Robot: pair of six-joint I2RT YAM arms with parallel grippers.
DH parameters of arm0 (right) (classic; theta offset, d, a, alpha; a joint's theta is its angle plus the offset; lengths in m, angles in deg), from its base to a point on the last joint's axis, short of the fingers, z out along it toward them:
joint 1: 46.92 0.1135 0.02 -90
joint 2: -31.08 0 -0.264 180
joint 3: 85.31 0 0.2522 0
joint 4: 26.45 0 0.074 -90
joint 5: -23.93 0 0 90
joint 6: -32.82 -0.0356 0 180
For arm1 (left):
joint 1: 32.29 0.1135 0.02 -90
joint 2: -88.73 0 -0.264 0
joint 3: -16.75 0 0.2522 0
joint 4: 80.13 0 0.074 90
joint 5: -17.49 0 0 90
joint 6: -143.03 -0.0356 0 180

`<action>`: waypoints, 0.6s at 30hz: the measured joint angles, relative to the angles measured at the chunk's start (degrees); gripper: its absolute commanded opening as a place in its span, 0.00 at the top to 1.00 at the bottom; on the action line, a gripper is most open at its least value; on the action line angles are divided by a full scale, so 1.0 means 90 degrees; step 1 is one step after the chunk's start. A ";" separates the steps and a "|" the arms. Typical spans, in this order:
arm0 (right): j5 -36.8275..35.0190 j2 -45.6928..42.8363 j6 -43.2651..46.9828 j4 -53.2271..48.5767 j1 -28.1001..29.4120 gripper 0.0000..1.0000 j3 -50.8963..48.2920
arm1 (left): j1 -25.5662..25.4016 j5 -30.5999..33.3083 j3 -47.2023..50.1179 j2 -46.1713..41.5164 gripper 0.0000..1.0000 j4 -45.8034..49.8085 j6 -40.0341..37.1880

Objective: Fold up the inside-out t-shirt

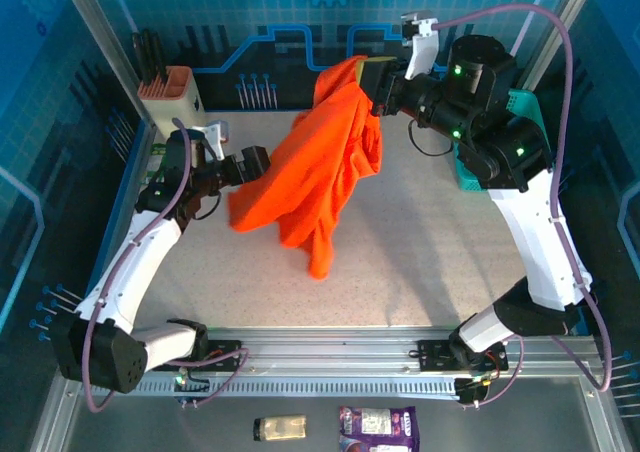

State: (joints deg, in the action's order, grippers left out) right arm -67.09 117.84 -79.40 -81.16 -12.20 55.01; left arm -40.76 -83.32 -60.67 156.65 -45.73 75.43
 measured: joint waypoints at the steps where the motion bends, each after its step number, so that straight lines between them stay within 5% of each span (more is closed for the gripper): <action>1: -0.0192 -0.0112 0.0024 0.0046 -0.0041 1.00 -0.0328 | 0.0000 0.0066 0.0000 -0.0024 0.03 0.0015 -0.0002; 12: -0.0913 -0.0748 -0.0505 0.0675 -0.2273 1.00 -0.5705 | -0.0112 0.0223 -0.0056 0.0296 0.17 0.0585 -0.0019; 18: -0.1005 -0.0590 -0.0602 0.0797 -0.2987 1.00 -0.6861 | -0.0593 0.0214 0.0090 0.0814 0.25 0.0935 0.0104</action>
State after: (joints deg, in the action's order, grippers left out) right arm -76.13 112.53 -84.82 -74.00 -39.08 -6.73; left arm -46.09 -81.40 -59.86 163.98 -37.31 76.37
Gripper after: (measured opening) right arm 0.063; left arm 0.776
